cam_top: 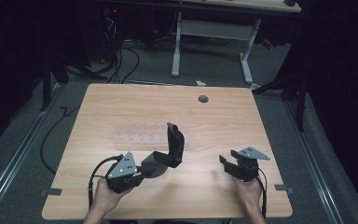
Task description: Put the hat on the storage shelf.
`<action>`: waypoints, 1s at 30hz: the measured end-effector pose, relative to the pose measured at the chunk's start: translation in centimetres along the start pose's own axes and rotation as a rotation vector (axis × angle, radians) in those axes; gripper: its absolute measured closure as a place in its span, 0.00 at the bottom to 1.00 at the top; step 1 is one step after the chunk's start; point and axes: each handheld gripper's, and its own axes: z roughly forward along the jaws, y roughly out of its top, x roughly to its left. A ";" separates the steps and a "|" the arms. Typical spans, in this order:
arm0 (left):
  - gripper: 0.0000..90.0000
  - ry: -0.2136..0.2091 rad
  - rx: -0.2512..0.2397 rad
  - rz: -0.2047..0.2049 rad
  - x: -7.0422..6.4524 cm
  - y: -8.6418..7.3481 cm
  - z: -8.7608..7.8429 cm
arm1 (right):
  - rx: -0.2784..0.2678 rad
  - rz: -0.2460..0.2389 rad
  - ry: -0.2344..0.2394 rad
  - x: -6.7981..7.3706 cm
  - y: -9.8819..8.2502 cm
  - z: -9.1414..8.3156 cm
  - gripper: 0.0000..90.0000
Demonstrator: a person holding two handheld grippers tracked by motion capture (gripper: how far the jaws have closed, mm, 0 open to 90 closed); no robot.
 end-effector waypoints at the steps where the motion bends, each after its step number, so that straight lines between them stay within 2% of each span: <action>1: 0.97 0.002 -0.007 -0.005 0.1 0.1 -0.1 | 0.013 -0.001 -0.015 -0.1 -0.2 0.2 0.47; 4: 0.97 0.016 -0.027 -0.017 0.4 0.4 -0.4 | 0.040 -0.006 -0.054 -0.3 -0.5 0.7 0.46; 8: 0.97 0.043 -0.061 -0.004 0.6 0.6 -0.6 | 0.064 -0.027 -0.085 -0.1 -0.8 1.3 0.45; 11: 0.97 0.060 -0.086 -0.010 0.8 0.8 -0.8 | 0.068 -0.039 -0.110 0.0 -1.2 1.5 0.46; 14: 0.97 0.082 -0.104 -0.016 1.3 1.0 -0.9 | 0.082 -0.025 -0.122 -0.3 -1.5 1.7 0.46; 18: 0.97 0.096 -0.134 -0.027 1.9 1.6 -1.1 | 0.113 -0.018 -0.129 -0.6 -1.6 1.9 0.46; 23: 0.97 0.100 -0.161 -0.044 2.5 2.3 -1.3 | 0.119 0.007 -0.126 -0.9 -1.6 2.0 0.45; 27: 0.97 0.127 -0.180 -0.043 3.2 2.8 -1.6 | 0.124 0.044 -0.112 -1.3 -1.6 2.0 0.44; 30: 0.97 0.141 -0.198 -0.048 3.6 3.2 -1.8 | 0.124 0.044 -0.115 -1.3 -1.6 2.0 0.44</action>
